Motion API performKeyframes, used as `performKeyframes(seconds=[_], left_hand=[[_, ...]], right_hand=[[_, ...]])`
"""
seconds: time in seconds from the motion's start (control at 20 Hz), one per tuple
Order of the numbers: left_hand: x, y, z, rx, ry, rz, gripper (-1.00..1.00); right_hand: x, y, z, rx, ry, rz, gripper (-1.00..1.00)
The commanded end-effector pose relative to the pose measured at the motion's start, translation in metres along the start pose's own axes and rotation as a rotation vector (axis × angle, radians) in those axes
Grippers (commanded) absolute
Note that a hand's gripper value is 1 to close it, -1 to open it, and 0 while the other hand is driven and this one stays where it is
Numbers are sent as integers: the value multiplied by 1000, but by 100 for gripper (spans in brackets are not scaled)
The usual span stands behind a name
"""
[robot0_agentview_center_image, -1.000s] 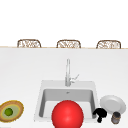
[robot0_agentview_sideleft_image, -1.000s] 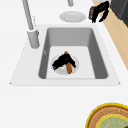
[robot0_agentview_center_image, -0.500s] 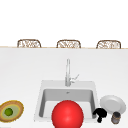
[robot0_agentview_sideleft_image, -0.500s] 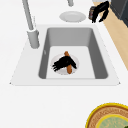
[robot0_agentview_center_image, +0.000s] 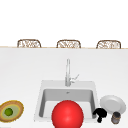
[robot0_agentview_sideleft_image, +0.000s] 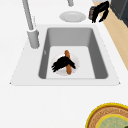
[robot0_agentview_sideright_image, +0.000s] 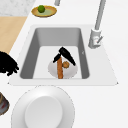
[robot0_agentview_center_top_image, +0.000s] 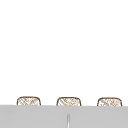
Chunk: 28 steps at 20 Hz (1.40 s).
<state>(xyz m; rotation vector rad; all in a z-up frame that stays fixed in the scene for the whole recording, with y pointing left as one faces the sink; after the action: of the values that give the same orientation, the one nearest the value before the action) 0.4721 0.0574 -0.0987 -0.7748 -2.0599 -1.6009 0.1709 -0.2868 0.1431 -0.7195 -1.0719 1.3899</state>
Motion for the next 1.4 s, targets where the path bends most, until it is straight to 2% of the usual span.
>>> performKeyframes(seconds=[0.0, 0.05, 0.15, 0.3, 0.35, 0.4, 0.5, 0.6, 0.65, 0.7, 0.8, 0.85, 0.95, 1.15, 1.2, 1.25, 1.3, 1.35], left_hand=[[-6, -5, 8, 32, 93, 83, -100], [-7, -8, 3, 32, 88, 78, -100], [-10, -7, 3, 15, 74, 80, -100], [-11, -5, 6, 9, 60, 94, -100], [-10, -3, 10, 17, 51, 103, 100], [-5, 1, 16, 2, 23, 104, 100], [5, 5, 15, 1, 5, 103, 100], [9, 7, 15, 14, -11, 72, 100], [9, 9, 16, 24, -24, 36, 100], [8, 10, 19, 24, -38, 29, 100], [8, 10, 23, 37, -41, 17, 100], [7, 10, 25, 41, -55, 9, 100], [6, 10, 26, 51, -63, -3, 100], [5, 12, 27, 70, -76, 0, 100], [3, 18, 26, 72, -88, 20, 100], [3, 21, 27, 79, -99, 21, 100], [10, 26, 25, 65, -121, 11, 100], [13, 32, 28, 61, -139, 34, 100]], right_hand=[[0, 0, 0, 0, 0, 0, 0], [0, 0, 0, 0, 0, 0, 0], [0, 0, 0, 0, 0, 0, 0], [0, 0, 0, 0, 0, 0, 0], [0, 0, 0, 0, 0, 0, 0], [0, 0, 0, 0, 0, 0, 0], [0, 0, 0, 0, 0, 0, 0], [0, 0, 0, 0, 0, 0, 0], [0, 0, 0, 0, 0, 0, 0], [0, 0, 0, 0, 0, 0, 0], [0, 0, 0, 0, 0, 0, 0], [0, 0, 0, 0, 0, 0, 0], [0, 0, 0, 0, 0, 0, 0], [0, 0, 0, 0, 0, 0, 0], [0, 0, 0, 0, 0, 0, 0], [0, 0, 0, 0, 0, 0, 0], [0, 0, 0, 0, 0, 0, 0], [0, 0, 0, 0, 0, 0, 0]])
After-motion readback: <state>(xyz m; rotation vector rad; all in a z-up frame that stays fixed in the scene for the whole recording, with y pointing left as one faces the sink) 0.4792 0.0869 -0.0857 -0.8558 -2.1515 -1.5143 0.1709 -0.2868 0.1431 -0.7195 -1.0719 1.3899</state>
